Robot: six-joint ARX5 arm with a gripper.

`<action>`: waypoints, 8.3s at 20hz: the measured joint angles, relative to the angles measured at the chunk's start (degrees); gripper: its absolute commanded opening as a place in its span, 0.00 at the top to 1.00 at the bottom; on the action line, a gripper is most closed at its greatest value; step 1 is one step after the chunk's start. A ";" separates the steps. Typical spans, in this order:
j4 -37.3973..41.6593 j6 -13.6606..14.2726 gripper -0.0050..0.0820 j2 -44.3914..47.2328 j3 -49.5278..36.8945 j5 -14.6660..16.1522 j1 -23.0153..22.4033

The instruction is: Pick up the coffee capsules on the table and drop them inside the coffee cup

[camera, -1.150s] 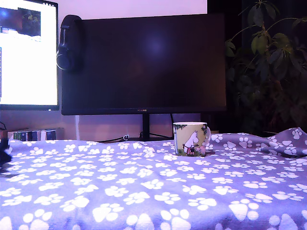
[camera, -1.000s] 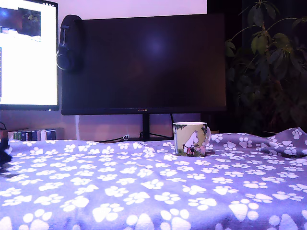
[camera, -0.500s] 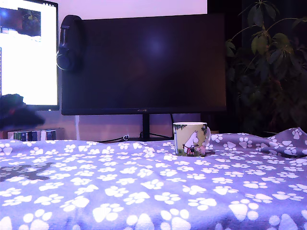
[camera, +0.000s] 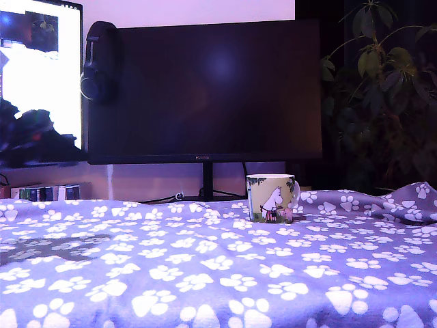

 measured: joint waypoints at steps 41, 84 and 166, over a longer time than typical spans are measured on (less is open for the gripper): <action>-19.76 -0.07 0.82 -0.44 16.61 -7.54 -15.93; -54.16 1.46 0.82 30.67 65.83 -7.54 -23.37; -77.13 6.29 0.97 47.54 93.11 -13.57 -24.48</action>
